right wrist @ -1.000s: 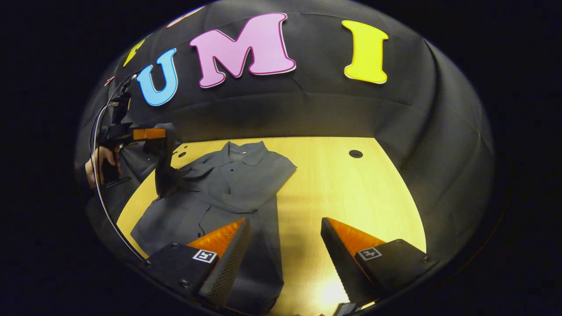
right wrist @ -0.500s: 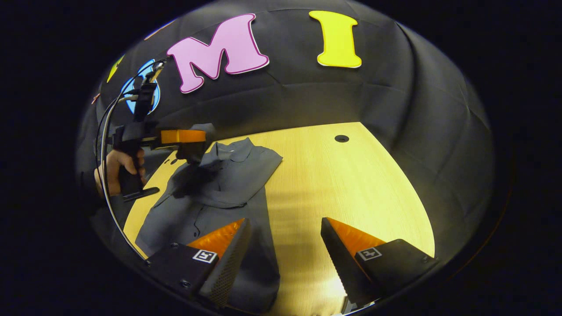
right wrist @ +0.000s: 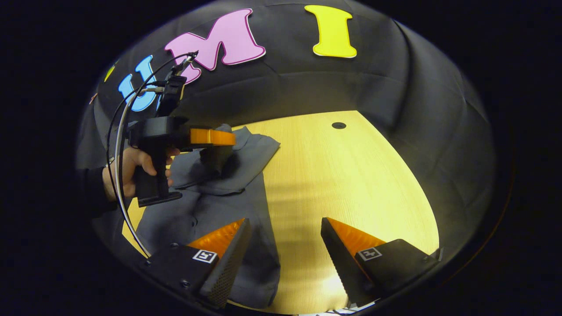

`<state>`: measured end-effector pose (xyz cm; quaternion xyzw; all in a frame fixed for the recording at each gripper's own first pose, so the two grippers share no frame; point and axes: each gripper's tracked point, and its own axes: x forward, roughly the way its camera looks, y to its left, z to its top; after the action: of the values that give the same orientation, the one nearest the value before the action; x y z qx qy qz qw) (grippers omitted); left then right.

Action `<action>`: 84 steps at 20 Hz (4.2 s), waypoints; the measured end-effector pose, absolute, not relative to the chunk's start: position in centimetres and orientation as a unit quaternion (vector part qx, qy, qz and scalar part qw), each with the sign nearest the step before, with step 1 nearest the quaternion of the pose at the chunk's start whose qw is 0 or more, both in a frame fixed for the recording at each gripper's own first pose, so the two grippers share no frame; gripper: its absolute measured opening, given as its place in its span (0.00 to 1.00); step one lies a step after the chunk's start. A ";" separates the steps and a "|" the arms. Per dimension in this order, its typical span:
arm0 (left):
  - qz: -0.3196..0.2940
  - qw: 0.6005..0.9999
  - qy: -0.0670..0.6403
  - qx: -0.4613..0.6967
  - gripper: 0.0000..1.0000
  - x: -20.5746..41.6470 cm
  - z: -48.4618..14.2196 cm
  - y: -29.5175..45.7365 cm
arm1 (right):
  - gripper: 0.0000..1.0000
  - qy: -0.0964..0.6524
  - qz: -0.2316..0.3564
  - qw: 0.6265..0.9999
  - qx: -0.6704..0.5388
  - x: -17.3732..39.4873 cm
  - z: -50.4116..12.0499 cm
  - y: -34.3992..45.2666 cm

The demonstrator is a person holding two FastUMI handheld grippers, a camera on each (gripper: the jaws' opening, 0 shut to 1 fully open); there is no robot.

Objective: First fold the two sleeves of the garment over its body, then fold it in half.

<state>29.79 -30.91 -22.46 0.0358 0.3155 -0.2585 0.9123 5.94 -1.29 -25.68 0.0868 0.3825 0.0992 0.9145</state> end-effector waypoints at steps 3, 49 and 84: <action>-0.254 0.916 0.307 0.047 0.70 28.8 -22.1 -28.4 | 0.99 0.405 0.092 0.905 0.096 4.4 -26.5 0.1; -0.083 0.903 0.419 0.053 0.06 6.1 -32.6 11.7 | 0.06 0.560 0.073 0.825 -0.020 -6.6 -36.5 9.9; -0.115 0.964 0.226 -0.083 0.05 26.3 -9.4 1.0 | 0.05 0.330 0.139 0.915 0.185 20.5 -17.1 11.2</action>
<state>26.32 1.05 -9.43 -0.0827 0.2255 -0.1149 0.9639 20.52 11.19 -17.06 0.1850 0.3305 0.1391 0.9150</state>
